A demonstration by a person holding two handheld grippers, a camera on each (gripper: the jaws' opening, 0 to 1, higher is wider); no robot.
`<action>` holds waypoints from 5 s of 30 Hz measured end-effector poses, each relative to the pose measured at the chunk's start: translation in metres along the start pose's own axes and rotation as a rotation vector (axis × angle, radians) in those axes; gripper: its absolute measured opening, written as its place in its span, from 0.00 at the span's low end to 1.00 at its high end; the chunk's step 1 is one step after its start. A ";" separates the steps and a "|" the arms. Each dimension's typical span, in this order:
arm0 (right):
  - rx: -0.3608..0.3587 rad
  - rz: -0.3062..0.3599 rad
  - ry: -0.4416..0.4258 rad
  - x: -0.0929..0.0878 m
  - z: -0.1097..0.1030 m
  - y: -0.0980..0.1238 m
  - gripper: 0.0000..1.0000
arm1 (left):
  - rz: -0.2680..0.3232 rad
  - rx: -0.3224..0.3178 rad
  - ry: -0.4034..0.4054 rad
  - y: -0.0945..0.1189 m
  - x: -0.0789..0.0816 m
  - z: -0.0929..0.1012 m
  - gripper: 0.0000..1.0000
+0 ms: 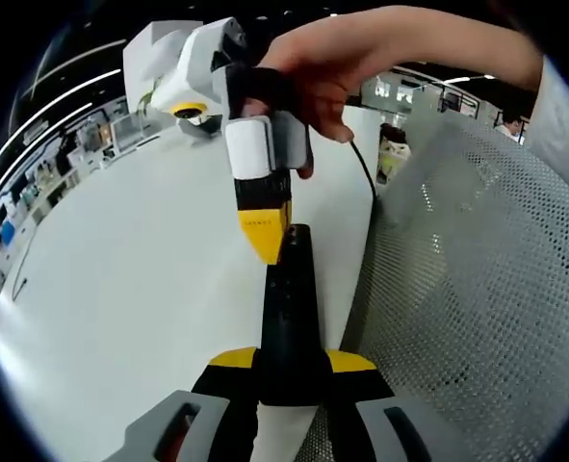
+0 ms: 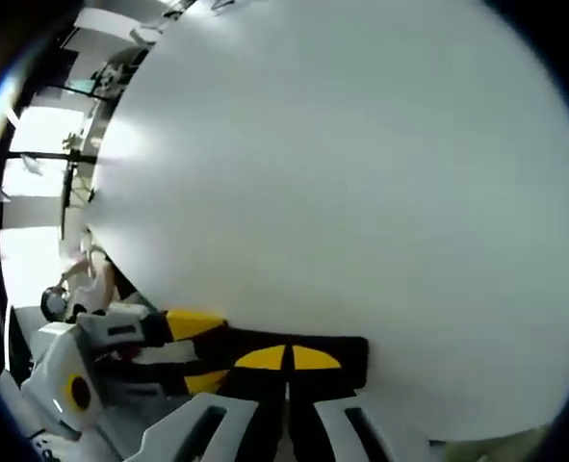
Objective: Press the specified remote control buttons in sequence, fully releasing each button before pressing the next.
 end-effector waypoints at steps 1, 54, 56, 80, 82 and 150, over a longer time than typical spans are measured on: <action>-0.001 0.002 0.006 0.001 0.000 -0.002 0.00 | 0.000 0.000 0.000 0.000 0.000 0.000 0.25; 0.345 0.317 -0.172 -0.005 -0.003 0.013 0.00 | 0.000 -0.001 0.000 0.000 0.000 0.001 0.25; 0.346 0.339 -0.179 -0.007 0.003 0.014 0.00 | 0.000 -0.001 0.000 0.000 0.000 0.000 0.25; 0.390 0.359 -0.146 -0.017 -0.004 0.007 0.00 | 0.001 0.000 0.002 -0.001 0.000 -0.001 0.25; 0.383 0.355 -0.151 -0.014 -0.001 0.003 0.00 | 0.001 0.000 0.002 -0.001 0.000 0.000 0.25; 0.241 0.310 -0.130 -0.030 0.011 0.002 0.00 | 0.005 -0.003 -0.001 0.000 0.000 0.001 0.25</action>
Point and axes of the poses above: the point that each gripper's makers call its tool centre point, and the gripper's own axes: y roughly backward along the fingers, z roughly to its right, x roughly out of its top, the point moved 2 cm from there along y, roughly backward along the fingers, and after that the axes turned 6 degrees about -y, right-handed, at the moved point
